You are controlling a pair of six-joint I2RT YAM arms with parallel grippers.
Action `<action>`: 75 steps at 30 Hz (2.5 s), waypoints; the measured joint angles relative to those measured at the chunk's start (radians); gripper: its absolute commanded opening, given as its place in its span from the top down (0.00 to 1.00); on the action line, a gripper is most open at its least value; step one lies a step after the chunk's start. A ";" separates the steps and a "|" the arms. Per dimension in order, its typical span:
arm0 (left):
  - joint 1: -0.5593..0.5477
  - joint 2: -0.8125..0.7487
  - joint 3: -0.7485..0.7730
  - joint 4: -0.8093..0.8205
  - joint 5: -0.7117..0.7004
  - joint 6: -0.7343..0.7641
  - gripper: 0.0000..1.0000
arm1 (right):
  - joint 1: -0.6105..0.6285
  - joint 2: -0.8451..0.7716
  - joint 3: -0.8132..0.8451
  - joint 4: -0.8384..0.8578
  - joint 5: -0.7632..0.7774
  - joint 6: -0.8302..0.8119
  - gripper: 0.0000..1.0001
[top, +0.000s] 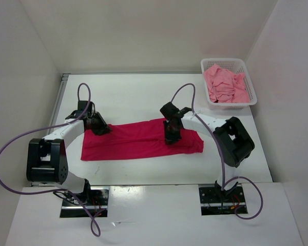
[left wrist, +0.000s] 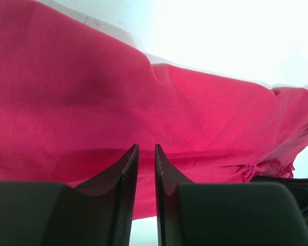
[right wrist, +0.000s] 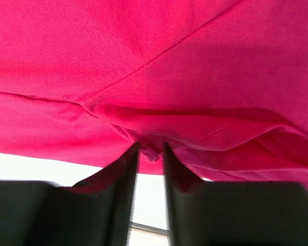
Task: Fold and stack the t-shirts
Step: Fold the other side of the tshirt into a rectangle
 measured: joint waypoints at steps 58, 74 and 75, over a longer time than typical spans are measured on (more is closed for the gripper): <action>-0.287 0.157 0.145 -0.008 0.019 0.055 0.70 | -0.248 -0.126 -0.211 -0.001 -0.184 0.026 0.96; -0.088 0.186 0.052 0.026 0.024 0.028 0.66 | -0.211 -0.162 -0.250 -0.009 -0.174 0.102 0.74; -0.078 0.178 0.049 0.023 0.023 0.026 0.66 | -0.219 -0.163 -0.217 -0.021 -0.171 0.095 0.72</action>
